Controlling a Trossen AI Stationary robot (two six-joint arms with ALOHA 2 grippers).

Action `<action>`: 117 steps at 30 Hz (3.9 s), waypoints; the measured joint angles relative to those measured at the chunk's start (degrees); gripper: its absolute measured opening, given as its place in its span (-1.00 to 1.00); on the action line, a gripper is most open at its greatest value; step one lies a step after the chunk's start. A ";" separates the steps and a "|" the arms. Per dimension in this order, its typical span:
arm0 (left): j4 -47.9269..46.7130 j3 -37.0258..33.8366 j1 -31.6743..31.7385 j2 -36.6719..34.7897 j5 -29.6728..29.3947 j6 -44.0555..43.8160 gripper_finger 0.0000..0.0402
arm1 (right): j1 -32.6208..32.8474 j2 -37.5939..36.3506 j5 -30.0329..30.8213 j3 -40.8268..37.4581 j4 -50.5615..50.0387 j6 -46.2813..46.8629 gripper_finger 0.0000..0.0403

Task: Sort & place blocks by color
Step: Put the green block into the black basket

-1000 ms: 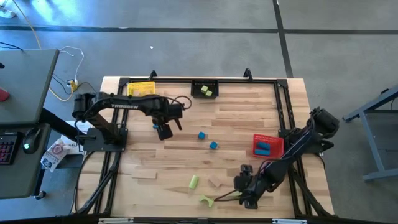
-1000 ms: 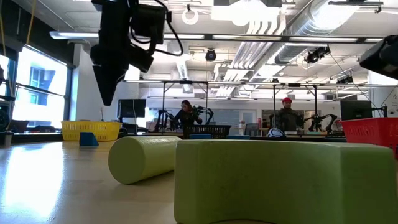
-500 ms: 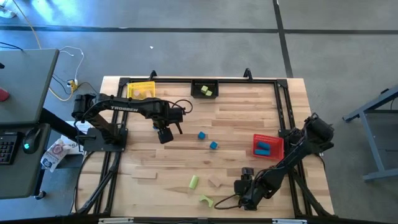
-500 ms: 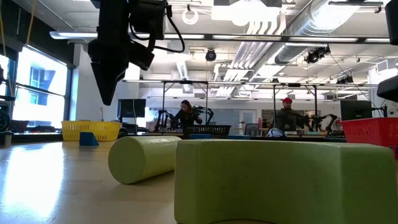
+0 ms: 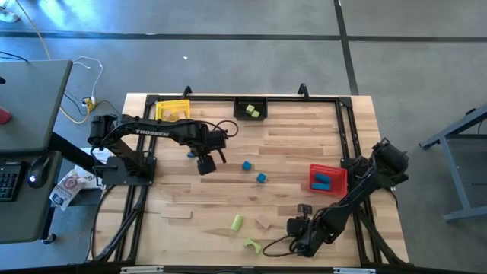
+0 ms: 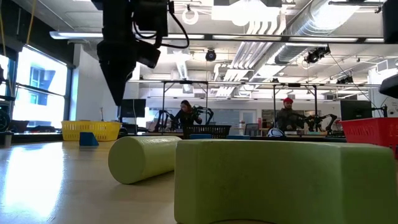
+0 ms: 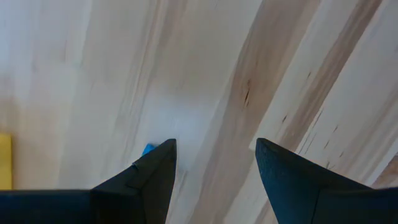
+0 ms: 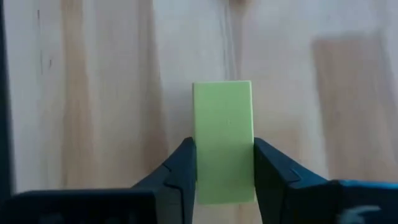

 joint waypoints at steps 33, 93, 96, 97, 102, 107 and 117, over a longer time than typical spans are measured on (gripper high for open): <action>12.22 0.00 -3.98 0.02 -5.97 9.27 0.02 | -39.82 -15.89 13.24 0.01 6.71 -34.56 -0.52; 39.10 0.04 -6.60 8.39 -5.41 -4.40 0.02 | -76.34 1.52 -5.79 0.07 41.97 -47.09 -0.52; 39.22 0.04 -6.60 9.73 -5.43 -6.55 0.02 | -76.34 1.85 -5.78 0.07 42.07 -45.73 -0.52; 39.40 0.02 -6.60 10.16 -5.45 -7.53 0.02 | -76.34 1.88 -5.76 0.07 41.89 -45.22 -0.52; 41.07 0.02 -6.60 12.28 -5.62 -12.21 0.02 | -76.58 1.89 -6.04 0.07 42.27 -44.45 -0.50; 42.59 0.02 -6.63 14.58 -5.90 -16.99 0.02 | -76.58 1.89 -6.15 0.07 42.30 -44.58 -0.47; 47.84 0.02 -7.30 18.92 -5.95 -18.81 0.02 | -76.58 1.89 -8.06 0.07 42.04 -45.09 -0.47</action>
